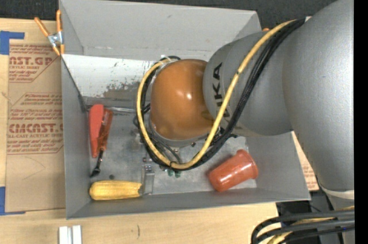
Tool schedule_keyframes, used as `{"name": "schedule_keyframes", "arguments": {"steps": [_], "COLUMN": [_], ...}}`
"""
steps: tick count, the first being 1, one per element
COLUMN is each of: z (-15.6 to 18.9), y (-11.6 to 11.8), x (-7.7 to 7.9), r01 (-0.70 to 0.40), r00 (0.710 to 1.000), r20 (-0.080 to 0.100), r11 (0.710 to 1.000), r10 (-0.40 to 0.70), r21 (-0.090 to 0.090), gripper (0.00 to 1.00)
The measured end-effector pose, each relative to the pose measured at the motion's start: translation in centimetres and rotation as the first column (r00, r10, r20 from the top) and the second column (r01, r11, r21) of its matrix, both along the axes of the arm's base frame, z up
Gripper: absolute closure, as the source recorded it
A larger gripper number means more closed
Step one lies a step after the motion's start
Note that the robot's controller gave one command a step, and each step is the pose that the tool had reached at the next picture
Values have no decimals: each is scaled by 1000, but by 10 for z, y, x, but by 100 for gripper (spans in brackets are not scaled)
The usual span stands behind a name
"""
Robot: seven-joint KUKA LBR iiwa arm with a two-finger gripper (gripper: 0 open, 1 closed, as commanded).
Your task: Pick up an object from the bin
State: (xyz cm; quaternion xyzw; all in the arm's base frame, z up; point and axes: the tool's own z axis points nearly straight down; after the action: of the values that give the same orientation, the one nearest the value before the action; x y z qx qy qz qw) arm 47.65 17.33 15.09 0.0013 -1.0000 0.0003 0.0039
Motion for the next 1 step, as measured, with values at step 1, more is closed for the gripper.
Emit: {"name": "schedule_keyframes", "arguments": {"steps": [1], "z": [4], "y": [-1], "x": [2], "r01": [2], "r00": [1000], "r20": [7], "r11": [1000], "r10": [-2], "r21": [2], "gripper": [0]}}
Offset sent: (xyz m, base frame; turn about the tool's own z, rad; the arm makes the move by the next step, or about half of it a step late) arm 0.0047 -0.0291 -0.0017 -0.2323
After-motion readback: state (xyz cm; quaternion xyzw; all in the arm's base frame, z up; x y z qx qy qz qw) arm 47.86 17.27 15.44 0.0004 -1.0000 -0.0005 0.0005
